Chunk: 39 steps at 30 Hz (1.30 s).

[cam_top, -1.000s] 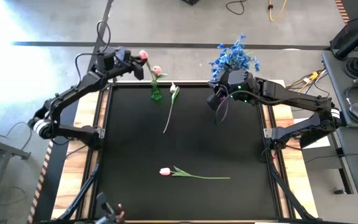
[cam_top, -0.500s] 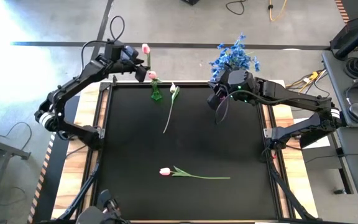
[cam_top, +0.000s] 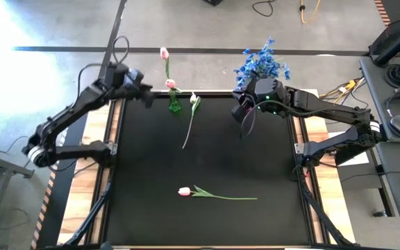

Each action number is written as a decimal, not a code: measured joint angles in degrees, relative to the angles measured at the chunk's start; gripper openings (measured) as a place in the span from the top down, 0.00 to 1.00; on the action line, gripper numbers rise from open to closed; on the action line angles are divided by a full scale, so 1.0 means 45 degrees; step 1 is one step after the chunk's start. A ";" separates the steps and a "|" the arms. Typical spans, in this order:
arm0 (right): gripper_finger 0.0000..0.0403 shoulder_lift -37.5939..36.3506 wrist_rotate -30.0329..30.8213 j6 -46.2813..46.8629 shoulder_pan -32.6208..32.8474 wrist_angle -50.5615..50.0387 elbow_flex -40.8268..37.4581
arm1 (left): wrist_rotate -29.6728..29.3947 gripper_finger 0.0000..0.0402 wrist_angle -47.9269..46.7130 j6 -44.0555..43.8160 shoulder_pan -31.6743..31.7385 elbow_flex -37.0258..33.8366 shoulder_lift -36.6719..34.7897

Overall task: Sort flowers into vase by color
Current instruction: Put the pink tulip into the green vase

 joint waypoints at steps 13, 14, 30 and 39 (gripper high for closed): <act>0.86 -0.0014 0.0000 -0.0036 -0.0005 -0.0293 0.0000 | -0.4877 0.58 0.4925 -0.6211 -0.7430 -0.5019 -0.0755; 0.85 -0.0019 -0.0004 -0.0046 -0.0005 -0.0293 0.0000 | -0.5514 0.60 0.4981 -0.6591 -0.7913 -0.5020 -0.0411; 0.84 -0.0243 -0.0501 -0.0430 0.0000 -0.0319 0.0000 | -0.7406 0.52 0.5792 -0.9758 -0.9464 -0.2924 0.6332; 0.82 -0.0846 -0.0573 -0.0700 0.0000 -0.0651 0.0000 | -0.7469 0.53 0.2844 -1.0206 -0.9471 0.0021 0.9459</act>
